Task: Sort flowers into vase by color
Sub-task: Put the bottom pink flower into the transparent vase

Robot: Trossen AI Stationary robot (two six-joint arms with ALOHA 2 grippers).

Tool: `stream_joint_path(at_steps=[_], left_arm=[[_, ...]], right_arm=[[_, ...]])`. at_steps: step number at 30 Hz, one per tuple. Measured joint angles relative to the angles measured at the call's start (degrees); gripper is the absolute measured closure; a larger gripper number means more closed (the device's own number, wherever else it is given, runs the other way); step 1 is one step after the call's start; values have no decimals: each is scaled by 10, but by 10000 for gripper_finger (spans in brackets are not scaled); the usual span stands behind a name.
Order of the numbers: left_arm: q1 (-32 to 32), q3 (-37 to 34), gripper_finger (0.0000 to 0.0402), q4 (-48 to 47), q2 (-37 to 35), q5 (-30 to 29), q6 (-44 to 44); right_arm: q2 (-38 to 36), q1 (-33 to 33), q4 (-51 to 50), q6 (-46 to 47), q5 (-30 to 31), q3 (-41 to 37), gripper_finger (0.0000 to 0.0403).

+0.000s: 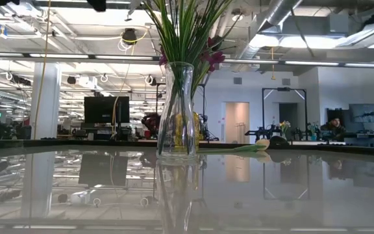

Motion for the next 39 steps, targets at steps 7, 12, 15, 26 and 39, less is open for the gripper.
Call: stream_joint_path(at_steps=[7, 12, 15, 26, 39], left_arm=[[0, 0, 248, 94, 4, -10, 56], [3, 0, 248, 102, 10, -28, 67], [9, 0, 248, 99, 17, -36, 58], [12, 0, 248, 78, 21, -61, 53], [12, 0, 248, 34, 5, -152, 65]], right_arm=[[0, -68, 120, -347, 119, 161, 384], [-1, -154, 273, -559, -107, 212, 384], [8, -213, 376, -658, -314, 211, 384], [103, -355, 690, -765, -785, 212, 385], [239, -367, 797, -744, -902, 211, 385]])
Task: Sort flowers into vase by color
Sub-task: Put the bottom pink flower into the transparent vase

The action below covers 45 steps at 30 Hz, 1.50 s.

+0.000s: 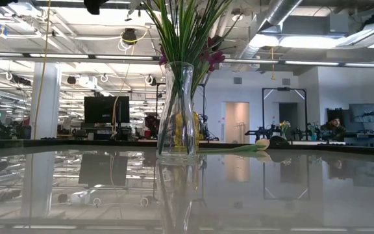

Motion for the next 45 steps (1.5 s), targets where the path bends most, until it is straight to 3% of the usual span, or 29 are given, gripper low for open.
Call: stream_joint_path(at_steps=[8, 20, 26, 32, 39, 45], left_arm=[[6, 0, 248, -12, 10, 69, 1], [16, 0, 248, 6, 18, 55, 17], [25, 0, 251, 7, 19, 87, 5], [34, 0, 291, 27, 19, 128, -15], [34, 0, 391, 27, 19, 134, -28], [34, 0, 400, 33, 19, 133, -33]], right_arm=[[23, 1, 19, -1, 0, 0, 385], [29, 5, -2, 10, 1, 1, 385], [29, 8, -5, 14, 1, 1, 382], [29, 8, -7, 21, 1, 1, 373], [29, 8, -7, 31, 3, 1, 364], [29, 8, -9, 63, 3, 1, 345]])
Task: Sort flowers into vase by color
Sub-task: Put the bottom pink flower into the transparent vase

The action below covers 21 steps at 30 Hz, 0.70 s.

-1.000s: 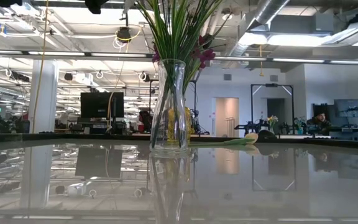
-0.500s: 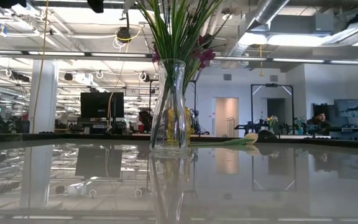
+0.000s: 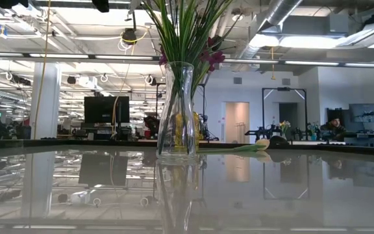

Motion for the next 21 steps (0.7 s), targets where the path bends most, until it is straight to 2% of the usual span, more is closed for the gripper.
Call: stream_joint_path(at_steps=[5, 16, 21], left_arm=[[0, 0, 401, 15, 0, 0, -1], [0, 0, 401, 56, -4, -4, 0], [0, 0, 401, 51, 2, 9, -5]], right_arm=[[-7, 0, -21, 15, 0, 0, 313], [-53, -4, -103, -17, -1, 0, 195], [-64, -2, -88, -20, 16, 0, 183]])
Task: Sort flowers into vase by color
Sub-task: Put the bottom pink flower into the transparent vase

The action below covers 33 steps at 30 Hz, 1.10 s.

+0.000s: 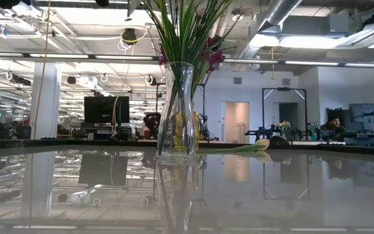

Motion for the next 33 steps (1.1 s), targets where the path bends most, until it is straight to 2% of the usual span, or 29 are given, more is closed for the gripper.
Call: stream_joint_path(at_steps=[3, 9, 13, 18, 23, 27, 30, 33], left_arm=[[0, 0, 401, -1, 16, 4, -4], [0, 0, 401, 4, 36, 4, -5], [0, 0, 401, 4, 36, 5, -5], [0, 0, 401, 4, 37, 12, -5], [0, 0, 401, 4, 37, 15, -10], [0, 0, 401, 4, 37, 16, -12], [0, 0, 401, 15, 36, 15, -9], [-1, 0, 401, 29, 35, 6, -2]], right_arm=[[3, 6, -1, -4, 28, 0, 216], [8, 11, -6, -8, 39, 0, 334], [8, 18, 2, -10, 39, 0, 351], [8, 31, 4, -21, 41, 0, 308], [8, 34, 6, -28, 45, 0, 221], [8, 31, -9, -21, 77, 0, 161], [8, 31, -21, -21, 75, -6, 138], [8, 33, -40, -28, 70, -10, 133]])
